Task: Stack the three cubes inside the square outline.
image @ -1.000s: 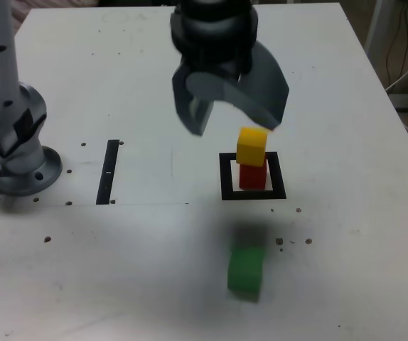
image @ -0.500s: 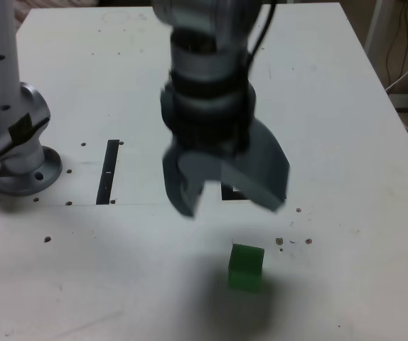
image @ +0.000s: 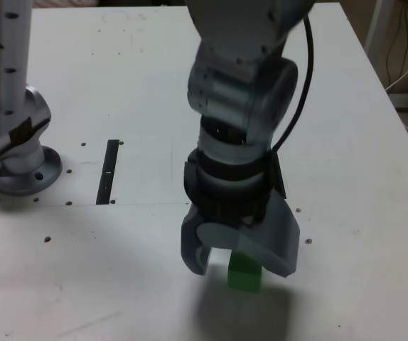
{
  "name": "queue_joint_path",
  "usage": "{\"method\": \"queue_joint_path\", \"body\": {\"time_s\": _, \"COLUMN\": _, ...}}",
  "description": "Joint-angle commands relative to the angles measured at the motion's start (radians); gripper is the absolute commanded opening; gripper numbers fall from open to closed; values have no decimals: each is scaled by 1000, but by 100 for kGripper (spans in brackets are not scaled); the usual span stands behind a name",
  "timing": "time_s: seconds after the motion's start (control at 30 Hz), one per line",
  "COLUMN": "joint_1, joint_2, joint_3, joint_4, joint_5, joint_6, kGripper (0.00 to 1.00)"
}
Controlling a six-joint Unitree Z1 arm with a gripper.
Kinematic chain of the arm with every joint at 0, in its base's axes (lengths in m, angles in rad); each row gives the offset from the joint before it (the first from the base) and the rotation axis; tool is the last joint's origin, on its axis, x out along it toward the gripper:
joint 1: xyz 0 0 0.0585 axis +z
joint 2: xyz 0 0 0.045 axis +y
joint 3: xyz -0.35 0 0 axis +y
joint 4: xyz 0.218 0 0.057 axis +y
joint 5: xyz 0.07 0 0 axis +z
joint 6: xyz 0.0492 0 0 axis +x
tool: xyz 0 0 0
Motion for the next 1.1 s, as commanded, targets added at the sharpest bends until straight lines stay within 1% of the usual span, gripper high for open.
{"method": "queue_joint_path", "body": {"time_s": 0.0, "joint_1": 9, "joint_2": 5, "joint_3": 8, "joint_4": 3, "joint_5": -1, "joint_6": -1, "kGripper": 96}}
{"method": "queue_joint_path", "body": {"time_s": 0.17, "joint_1": 25, "joint_2": 16, "joint_3": 21, "joint_4": 10, "joint_5": -3, "joint_6": -1, "kGripper": 92}}
{"method": "queue_joint_path", "body": {"time_s": 0.33, "joint_1": 37, "joint_2": 44, "joint_3": 18, "joint_4": 6, "joint_5": -28, "joint_6": 14, "kGripper": 84}}
{"method": "queue_joint_path", "body": {"time_s": 0.43, "joint_1": 42, "joint_2": 58, "joint_3": 8, "joint_4": 7, "joint_5": -40, "joint_6": 23, "kGripper": 83}}
{"method": "queue_joint_path", "body": {"time_s": 0.53, "joint_1": 41, "joint_2": 72, "joint_3": -12, "joint_4": 8, "joint_5": -42, "joint_6": 26, "kGripper": 82}}
{"method": "queue_joint_path", "body": {"time_s": 0.6, "joint_1": 37, "joint_2": 82, "joint_3": -28, "joint_4": 9, "joint_5": -35, "joint_6": 26, "kGripper": 81}}
{"method": "queue_joint_path", "body": {"time_s": 0.77, "joint_1": 31, "joint_2": 94, "joint_3": -62, "joint_4": 27, "joint_5": 2, "joint_6": 26, "kGripper": 74}}
{"method": "queue_joint_path", "body": {"time_s": 0.83, "joint_1": 31, "joint_2": 94, "joint_3": -66, "joint_4": 33, "joint_5": 12, "joint_6": 26, "kGripper": 72}}
{"method": "queue_joint_path", "body": {"time_s": 1.0, "joint_1": 31, "joint_2": 95, "joint_3": -58, "joint_4": 28, "joint_5": 16, "joint_6": 26, "kGripper": 71}}
{"method": "queue_joint_path", "body": {"time_s": 1.07, "joint_1": 31, "joint_2": 96, "joint_3": -55, "joint_4": 27, "joint_5": 16, "joint_6": 26, "kGripper": 69}}
